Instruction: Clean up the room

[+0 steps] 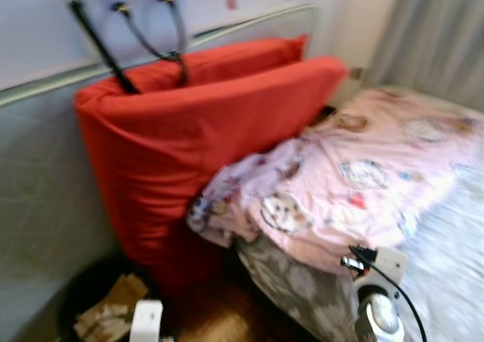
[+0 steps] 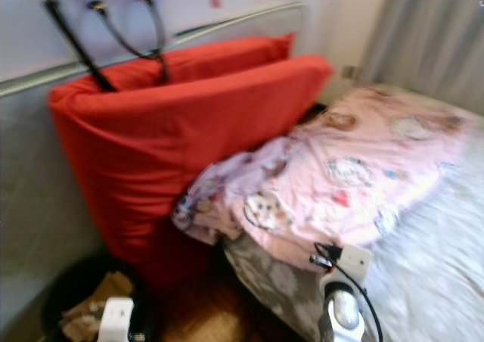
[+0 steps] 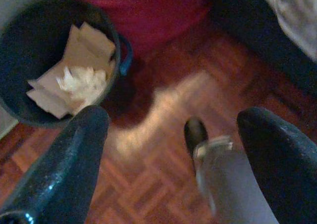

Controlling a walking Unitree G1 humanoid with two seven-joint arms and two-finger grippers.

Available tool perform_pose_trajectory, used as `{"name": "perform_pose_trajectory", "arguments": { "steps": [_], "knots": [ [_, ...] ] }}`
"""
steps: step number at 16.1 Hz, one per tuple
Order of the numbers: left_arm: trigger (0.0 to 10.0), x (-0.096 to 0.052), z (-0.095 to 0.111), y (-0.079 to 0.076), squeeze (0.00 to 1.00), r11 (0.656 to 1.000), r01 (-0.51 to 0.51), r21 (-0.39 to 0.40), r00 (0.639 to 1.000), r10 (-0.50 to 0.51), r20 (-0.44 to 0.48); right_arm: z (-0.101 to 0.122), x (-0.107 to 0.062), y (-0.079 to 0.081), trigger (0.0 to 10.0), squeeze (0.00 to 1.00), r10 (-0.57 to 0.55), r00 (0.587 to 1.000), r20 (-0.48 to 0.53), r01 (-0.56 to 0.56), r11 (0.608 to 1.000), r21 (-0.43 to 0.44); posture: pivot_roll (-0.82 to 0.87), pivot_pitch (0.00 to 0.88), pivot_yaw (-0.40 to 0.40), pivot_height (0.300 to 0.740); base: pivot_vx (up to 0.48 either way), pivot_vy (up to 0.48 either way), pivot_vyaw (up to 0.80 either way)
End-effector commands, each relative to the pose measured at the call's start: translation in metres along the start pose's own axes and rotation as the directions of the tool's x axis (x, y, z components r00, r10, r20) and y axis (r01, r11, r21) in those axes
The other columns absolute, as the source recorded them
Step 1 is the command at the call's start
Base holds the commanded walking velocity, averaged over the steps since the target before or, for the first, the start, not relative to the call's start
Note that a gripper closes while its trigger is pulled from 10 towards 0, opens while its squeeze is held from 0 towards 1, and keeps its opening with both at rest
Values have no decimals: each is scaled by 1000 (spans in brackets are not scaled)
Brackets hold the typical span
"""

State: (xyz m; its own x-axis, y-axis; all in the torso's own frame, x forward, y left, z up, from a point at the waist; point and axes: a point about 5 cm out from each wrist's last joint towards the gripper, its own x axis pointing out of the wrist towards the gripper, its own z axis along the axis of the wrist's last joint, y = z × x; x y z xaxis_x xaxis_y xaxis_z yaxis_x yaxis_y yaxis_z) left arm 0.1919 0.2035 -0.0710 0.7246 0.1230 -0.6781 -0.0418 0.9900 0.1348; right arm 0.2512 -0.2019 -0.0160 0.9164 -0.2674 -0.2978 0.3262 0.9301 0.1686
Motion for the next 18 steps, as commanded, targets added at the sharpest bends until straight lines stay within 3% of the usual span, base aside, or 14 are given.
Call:
{"name": "perform_pose_trajectory", "arguments": {
  "steps": [1, 4, 8, 11, 13, 15, 18],
  "knots": [
    [10000, -3, -8, -3, 0, 1000, 10, 0, 1000, -10, -23, 11, 5, 7, 10000, 0, 26, 998, 59, -25, 999, -20, -71, 0, 2, 740, -281, 0, 0],
    [10000, -3, -8, -3, 0, 1000, 9, 4, 1000, -9, -24, 14, 4, 4, 10000, 0, 11, 996, 84, -9, 999, -32, -71, 0, 0, 740, -184, 0, 0],
    [10000, -3, -9, -3, 0, 1000, 9, 25, 999, -8, -35, 24, 4, -14, 10000, 0, -105, 983, 148, 120, 988, -101, -75, 0, 0, 740, 0, 0, 0],
    [10000, -3, -10, -5, 0, 999, 20, 45, 999, -18, -45, -2, 0, -33, 10000, 0, -225, 972, -73, 224, 974, -27, -73, 0, 0, 740, 0, 0, 0],
    [10000, -3, -10, -6, 0, 998, 26, 53, 999, -23, -45, -20, -5, -36, 10000, 0, -225, 951, -211, 228, 974, -10, -72, 0, 2, 740, 0, 0, 0],
    [10000, -3, -11, -6, 0, 998, 28, 56, 999, -25, -48, -32, -12, -37, 10000, 0, -208, 935, -287, 205, 978, -41, -71, 0, 2, 740, 0, 0, 0],
    [10000, -3, -12, -6, 0, 998, 28, 61, 998, -25, -51, -46, -20, -40, 10000, 0, -197, 906, -374, 205, 979, -17, -66, 0, 3, 740, 0, 0, 0]
  ]
}}
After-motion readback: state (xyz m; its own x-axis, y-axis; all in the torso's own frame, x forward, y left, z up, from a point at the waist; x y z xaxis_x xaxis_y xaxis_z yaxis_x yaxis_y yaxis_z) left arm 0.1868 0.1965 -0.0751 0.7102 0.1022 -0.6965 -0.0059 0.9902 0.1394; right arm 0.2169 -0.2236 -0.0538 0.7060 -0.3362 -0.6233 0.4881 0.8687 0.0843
